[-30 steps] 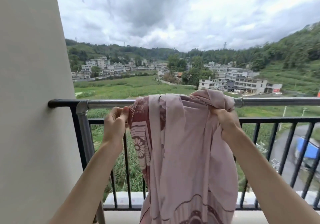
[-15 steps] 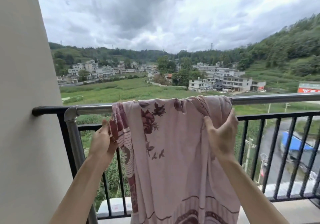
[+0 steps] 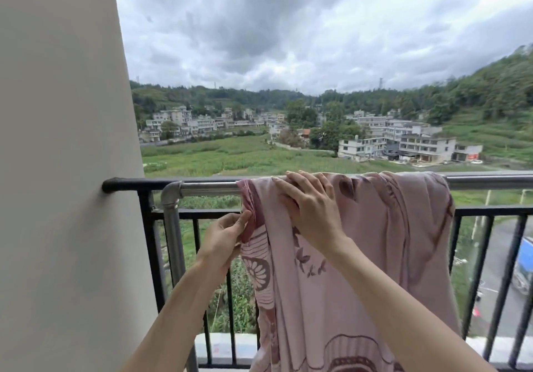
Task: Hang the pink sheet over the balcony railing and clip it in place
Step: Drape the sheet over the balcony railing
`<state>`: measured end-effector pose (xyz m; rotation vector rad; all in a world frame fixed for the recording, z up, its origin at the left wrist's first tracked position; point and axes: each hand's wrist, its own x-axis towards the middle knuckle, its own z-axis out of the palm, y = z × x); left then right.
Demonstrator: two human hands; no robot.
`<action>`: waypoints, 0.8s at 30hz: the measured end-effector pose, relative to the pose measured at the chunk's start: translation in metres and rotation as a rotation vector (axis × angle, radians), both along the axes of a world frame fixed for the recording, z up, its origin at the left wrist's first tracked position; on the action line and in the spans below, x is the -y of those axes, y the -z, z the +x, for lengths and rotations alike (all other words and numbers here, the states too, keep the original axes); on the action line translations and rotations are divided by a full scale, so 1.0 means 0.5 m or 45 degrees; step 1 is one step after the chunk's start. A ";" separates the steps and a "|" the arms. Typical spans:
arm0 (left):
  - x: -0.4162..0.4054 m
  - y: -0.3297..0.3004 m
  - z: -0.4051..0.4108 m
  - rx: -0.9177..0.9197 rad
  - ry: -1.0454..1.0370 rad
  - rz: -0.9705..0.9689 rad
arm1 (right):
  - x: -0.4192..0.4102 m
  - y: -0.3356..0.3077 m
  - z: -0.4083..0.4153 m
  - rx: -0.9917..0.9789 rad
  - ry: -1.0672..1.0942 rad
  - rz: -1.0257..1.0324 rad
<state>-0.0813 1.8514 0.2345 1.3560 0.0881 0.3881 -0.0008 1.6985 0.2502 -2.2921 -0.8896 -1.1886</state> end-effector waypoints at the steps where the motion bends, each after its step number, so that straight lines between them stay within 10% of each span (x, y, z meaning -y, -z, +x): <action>1: -0.009 -0.003 -0.001 0.038 -0.061 0.098 | 0.006 0.003 0.008 0.087 0.000 0.039; 6: -0.038 -0.051 0.000 0.277 -0.288 0.471 | 0.051 0.009 0.040 0.155 0.046 0.208; 17: -0.127 -0.108 -0.004 0.409 -0.720 -0.058 | 0.168 -0.037 0.097 -0.123 0.324 0.512; 24: -0.102 -0.072 -0.004 0.407 -0.670 0.289 | 0.125 -0.073 0.063 -0.301 0.297 0.359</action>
